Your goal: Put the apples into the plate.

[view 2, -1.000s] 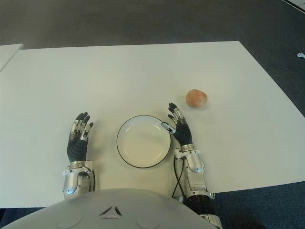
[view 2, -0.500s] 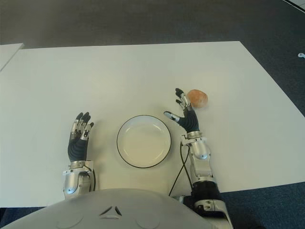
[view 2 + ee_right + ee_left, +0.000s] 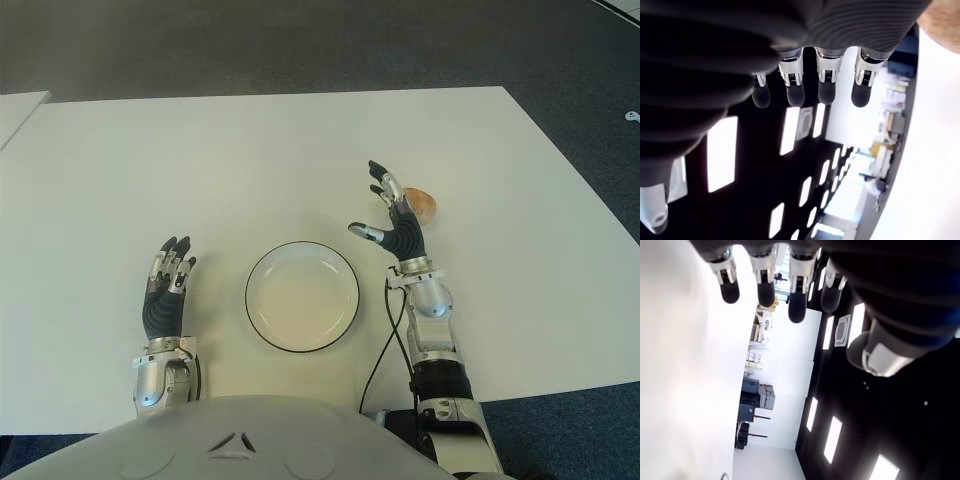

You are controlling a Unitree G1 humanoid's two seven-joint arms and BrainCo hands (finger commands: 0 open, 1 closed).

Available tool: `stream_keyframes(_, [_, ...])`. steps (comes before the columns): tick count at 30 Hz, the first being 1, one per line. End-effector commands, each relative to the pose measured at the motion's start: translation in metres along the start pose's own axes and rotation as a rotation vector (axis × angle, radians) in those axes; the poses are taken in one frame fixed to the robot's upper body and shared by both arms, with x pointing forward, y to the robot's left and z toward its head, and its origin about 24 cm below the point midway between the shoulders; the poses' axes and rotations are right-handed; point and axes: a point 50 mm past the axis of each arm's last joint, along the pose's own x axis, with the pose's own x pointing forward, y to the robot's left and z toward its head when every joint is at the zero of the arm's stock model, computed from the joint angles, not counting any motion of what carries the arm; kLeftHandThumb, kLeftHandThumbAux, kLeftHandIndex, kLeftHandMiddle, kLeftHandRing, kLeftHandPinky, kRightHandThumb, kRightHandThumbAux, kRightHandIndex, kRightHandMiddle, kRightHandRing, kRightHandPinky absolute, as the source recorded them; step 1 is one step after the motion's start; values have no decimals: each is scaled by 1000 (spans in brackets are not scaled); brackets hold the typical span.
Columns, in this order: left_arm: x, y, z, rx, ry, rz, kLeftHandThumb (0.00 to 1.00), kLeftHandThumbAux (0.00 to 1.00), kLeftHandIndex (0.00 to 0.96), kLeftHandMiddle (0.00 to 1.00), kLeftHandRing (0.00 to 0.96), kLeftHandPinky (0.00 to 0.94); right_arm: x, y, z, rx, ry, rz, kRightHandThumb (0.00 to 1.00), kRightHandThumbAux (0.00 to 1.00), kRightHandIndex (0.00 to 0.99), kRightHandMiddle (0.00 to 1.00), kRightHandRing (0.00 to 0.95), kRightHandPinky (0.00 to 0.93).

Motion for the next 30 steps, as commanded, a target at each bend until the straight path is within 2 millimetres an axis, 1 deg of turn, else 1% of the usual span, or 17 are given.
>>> stream_keyframes(1, [-5,-4,-27,-58,125,59,233,508,239,171,102,55,13,-12,8,-141,-69,30,420,562,92,40,2,0])
stream_keyframes(2, [-5,-4,-27,-59,125,58,237,508,236,173,105,60,18,-16,10,-206,-89,39,426,565,94,45,3,0])
stream_keyframes(5, [-4,-5,-28,-58,126,55,244,509,237,175,108,56,25,-23,13,-305,-117,49,437,568,100,58,15,15])
stream_keyframes(10, [-4,-5,-29,-55,127,48,241,501,212,173,108,38,31,-29,14,-476,-119,67,455,542,106,60,23,31])
stream_keyframes(13, [-4,-5,-29,-58,123,51,242,500,205,171,107,53,32,-31,13,-547,-110,72,457,519,102,51,17,27])
stream_keyframes(16, [-3,-5,-29,-64,123,54,241,496,210,170,105,58,38,-37,8,-671,-86,81,455,500,95,42,8,18])
stream_keyframes(20, [-2,-5,-30,-65,123,59,229,501,225,167,97,39,44,-41,3,-790,-70,88,449,475,82,31,1,3])
stream_keyframes(24, [-2,-4,-30,-70,128,62,221,509,234,164,91,34,51,-46,-5,-868,-40,97,449,462,74,24,0,0])
stream_keyframes(30, [-3,0,-32,-50,144,63,194,522,194,144,80,32,55,-57,-19,-954,38,118,460,457,61,8,0,0])
